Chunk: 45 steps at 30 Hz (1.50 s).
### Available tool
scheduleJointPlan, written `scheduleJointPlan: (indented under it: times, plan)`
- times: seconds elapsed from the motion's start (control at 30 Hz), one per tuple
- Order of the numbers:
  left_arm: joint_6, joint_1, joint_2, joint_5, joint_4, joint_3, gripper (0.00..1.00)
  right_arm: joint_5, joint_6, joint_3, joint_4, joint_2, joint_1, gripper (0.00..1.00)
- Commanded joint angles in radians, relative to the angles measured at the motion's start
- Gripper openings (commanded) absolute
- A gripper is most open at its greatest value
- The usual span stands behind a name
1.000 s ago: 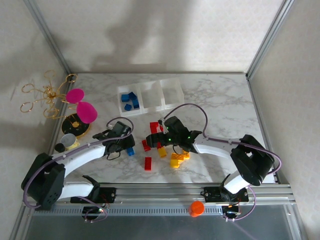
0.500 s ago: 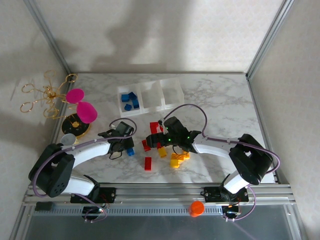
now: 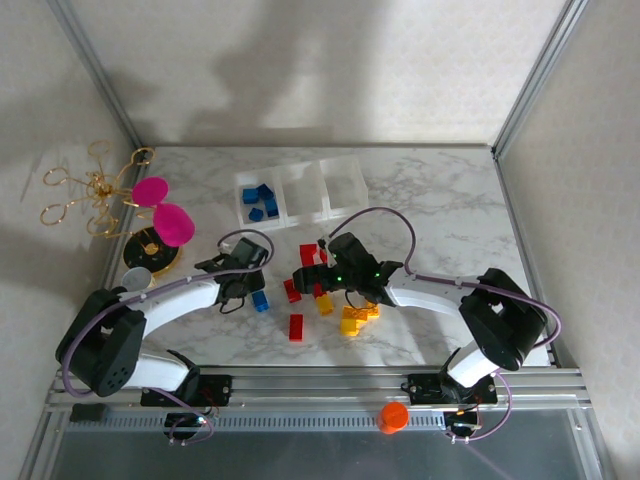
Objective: Sort the legos into containers by color
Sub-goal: Pick up the lego from the middle-left of the table, then place the lego in the container.
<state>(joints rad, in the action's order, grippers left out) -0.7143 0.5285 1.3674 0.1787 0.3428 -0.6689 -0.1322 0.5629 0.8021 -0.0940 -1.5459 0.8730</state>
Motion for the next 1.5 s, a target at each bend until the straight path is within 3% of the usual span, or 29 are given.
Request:
scheduleJointPlan:
  times: [0.0,0.33,0.73,0.9,1.23,1.47]
  plan:
    - [0.011,0.001,-0.024,0.047,0.029,-0.079,0.48,0.011,0.002,0.035,-0.025,0.043,-0.021,0.99]
    - [0.076,-0.048,0.158,0.136,0.007,-0.394,0.47,0.088,0.013,0.073,-0.047,0.055,-0.100,0.99]
    - [0.170,-0.169,0.574,0.155,-0.034,-0.785,0.45,0.113,-0.015,0.089,-0.051,0.052,-0.140,0.99]
    - [0.191,-0.185,0.682,0.154,-0.016,-0.882,0.50,0.131,-0.029,0.087,-0.035,0.066,-0.140,0.99]
    - [0.211,-0.194,0.650,0.131,-0.008,-0.895,0.64,0.143,-0.042,0.089,-0.016,0.082,-0.141,0.99]
    - [0.207,-0.188,0.511,0.055,0.004,-0.820,0.64,0.139,-0.040,0.054,0.029,0.122,-0.141,0.99]
